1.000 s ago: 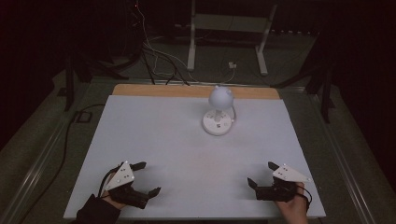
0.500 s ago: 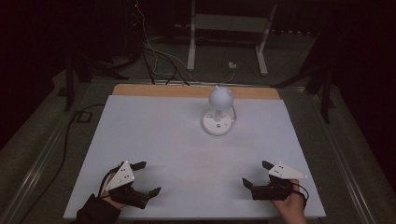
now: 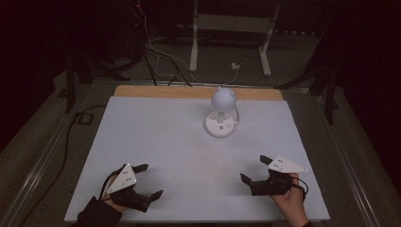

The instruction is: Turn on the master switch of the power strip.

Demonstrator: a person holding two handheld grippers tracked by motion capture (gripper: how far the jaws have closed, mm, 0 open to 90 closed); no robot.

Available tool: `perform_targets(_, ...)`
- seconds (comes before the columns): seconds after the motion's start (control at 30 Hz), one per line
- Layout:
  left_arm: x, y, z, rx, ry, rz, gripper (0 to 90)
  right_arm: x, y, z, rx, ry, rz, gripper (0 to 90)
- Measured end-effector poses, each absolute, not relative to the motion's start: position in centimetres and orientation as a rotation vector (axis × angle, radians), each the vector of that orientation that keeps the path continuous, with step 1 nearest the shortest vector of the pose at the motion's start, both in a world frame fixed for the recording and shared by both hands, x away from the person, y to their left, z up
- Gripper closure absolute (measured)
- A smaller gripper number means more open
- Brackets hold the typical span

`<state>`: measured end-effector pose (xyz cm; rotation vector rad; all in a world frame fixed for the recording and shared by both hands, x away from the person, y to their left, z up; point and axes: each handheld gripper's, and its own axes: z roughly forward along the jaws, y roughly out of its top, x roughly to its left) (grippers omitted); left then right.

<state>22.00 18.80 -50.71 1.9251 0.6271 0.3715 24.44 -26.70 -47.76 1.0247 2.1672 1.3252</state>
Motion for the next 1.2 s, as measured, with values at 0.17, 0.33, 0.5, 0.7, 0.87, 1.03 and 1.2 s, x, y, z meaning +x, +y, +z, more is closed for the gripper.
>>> perform_targets(0.17,22.0,18.8,-50.7,1.924,0.63,0.37,0.1,25.0,-26.5,-47.0,1.023,2.161,1.343,0.0)
perform_targets(0.33,22.0,18.9,-50.7,1.921,0.632,0.367,0.1,25.8,-26.4,-46.1,1.013,2.147,1.362,0.0)
perform_targets(0.5,22.0,18.9,-50.7,1.919,0.632,0.365,0.2,26.4,-26.2,-45.7,1.002,2.145,1.361,0.0)
perform_targets(0.7,22.0,18.9,-50.7,1.919,0.631,0.363,0.1,27.3,-25.9,-45.0,0.992,2.14,1.376,0.0)
perform_targets(0.87,22.0,18.9,-50.7,1.919,0.631,0.361,0.1,28.2,-25.6,-44.7,0.986,2.14,1.37,0.0)
perform_targets(1.03,22.0,19.0,-50.7,1.916,0.636,0.355,0.1,29.2,-25.0,-44.2,0.981,2.144,1.379,0.0)
perform_targets(1.2,22.0,19.0,-50.7,1.917,0.633,0.356,0.1,29.8,-24.4,-43.8,0.97,2.14,1.386,0.0)
